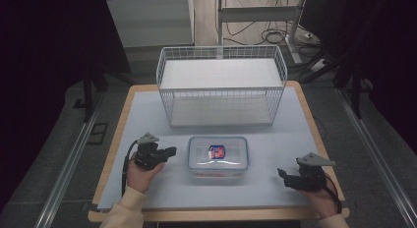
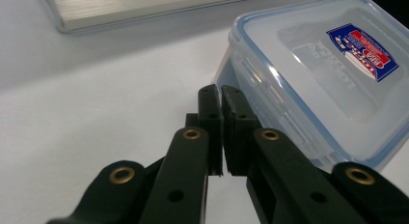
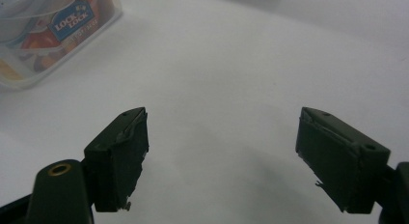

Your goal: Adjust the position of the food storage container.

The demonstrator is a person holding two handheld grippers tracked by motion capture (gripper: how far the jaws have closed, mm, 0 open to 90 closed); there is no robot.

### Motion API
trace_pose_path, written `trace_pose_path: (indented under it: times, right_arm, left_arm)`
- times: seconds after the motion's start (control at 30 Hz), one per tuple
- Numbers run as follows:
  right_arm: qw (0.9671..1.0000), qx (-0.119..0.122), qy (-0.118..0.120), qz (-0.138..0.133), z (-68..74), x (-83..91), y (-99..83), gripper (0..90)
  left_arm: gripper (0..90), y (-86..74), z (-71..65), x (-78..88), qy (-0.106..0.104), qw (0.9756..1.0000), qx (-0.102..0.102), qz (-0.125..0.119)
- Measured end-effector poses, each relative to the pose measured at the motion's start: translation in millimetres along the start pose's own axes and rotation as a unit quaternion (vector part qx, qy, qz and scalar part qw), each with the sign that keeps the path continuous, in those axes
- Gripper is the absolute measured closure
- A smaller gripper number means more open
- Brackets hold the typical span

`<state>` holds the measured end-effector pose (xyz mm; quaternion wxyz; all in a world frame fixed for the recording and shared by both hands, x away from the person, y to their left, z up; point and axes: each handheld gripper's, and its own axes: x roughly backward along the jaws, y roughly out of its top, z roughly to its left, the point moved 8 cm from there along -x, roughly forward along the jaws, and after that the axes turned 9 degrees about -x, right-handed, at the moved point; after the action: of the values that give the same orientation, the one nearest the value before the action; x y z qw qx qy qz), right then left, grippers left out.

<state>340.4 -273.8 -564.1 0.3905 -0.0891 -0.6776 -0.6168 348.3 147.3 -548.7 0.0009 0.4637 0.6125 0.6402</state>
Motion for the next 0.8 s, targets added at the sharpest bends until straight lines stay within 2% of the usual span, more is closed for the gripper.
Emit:
trace_pose_path:
  times: [0.07,0.13,0.17,0.2,0.23,0.27,0.3,0.33,0.5,0.57,0.6,0.77,0.8]
  right_arm:
    - [1.0,0.001,0.0,0.0,0.2,0.2,0.1,19.3]
    - [1.0,0.002,0.001,-0.001,0.3,0.4,0.1,19.3]
    - [1.0,0.002,0.001,-0.001,0.3,0.4,0.1,19.3]
    - [1.0,0.002,0.002,-0.002,0.3,0.6,0.2,19.2]
    - [1.0,0.002,0.002,-0.002,0.3,0.6,0.2,19.2]
    - [1.0,0.003,0.003,-0.002,0.2,0.7,0.3,19.2]
    - [1.0,0.003,0.003,-0.002,0.2,0.7,0.3,19.2]
    - [1.0,0.005,0.006,-0.001,0.5,0.4,0.1,19.1]
    - [0.9998,0.002,0.019,-0.004,4.1,1.4,1.4,17.9]
    - [0.9992,-0.002,0.039,-0.008,9.8,2.2,3.4,16.8]
    - [0.9989,-0.003,0.047,-0.009,12.2,2.2,3.7,16.8]
    - [0.9979,-0.003,0.065,-0.008,20.2,2.4,5.4,16.3]
    - [0.9971,-0.006,0.075,-0.01,23.0,3.3,7.1,15.8]
  left_arm:
    - [85.7,-0.3,0.6,1.4,-0.002,1.0,-0.001,0.0]
    - [74.3,0.0,0.9,4.2,0.001,1.0,-0.003,-0.005]
    - [74.3,0.1,1.3,5.4,0.007,0.9999,-0.005,-0.007]
    - [55.6,1.3,1.0,6.2,0.013,0.9998,-0.004,-0.013]
    - [55.6,2.4,-0.2,7.0,0.013,0.9998,-0.003,-0.017]
    - [49.0,3.0,-1.7,7.4,0.01,0.9998,-0.003,-0.017]
    - [49.0,3.5,-2.7,7.5,0.007,0.9998,-0.002,-0.016]
    - [44.1,4.1,-3.7,7.2,0.003,0.9999,0.005,-0.013]
    - [39.5,4.6,-4.5,7.7,-0.005,0.9998,0.017,-0.009]
    - [34.7,5.8,-4.6,9.1,-0.017,0.9996,0.017,-0.013]
    - [33.7,6.6,-4.2,10.6,-0.023,0.9994,0.023,-0.014]
    - [31.7,6.5,-3.7,11.8,-0.03,0.999,0.031,-0.013]
    - [31.4,6.1,-4.3,11.3,-0.033,0.9989,0.033,-0.009]
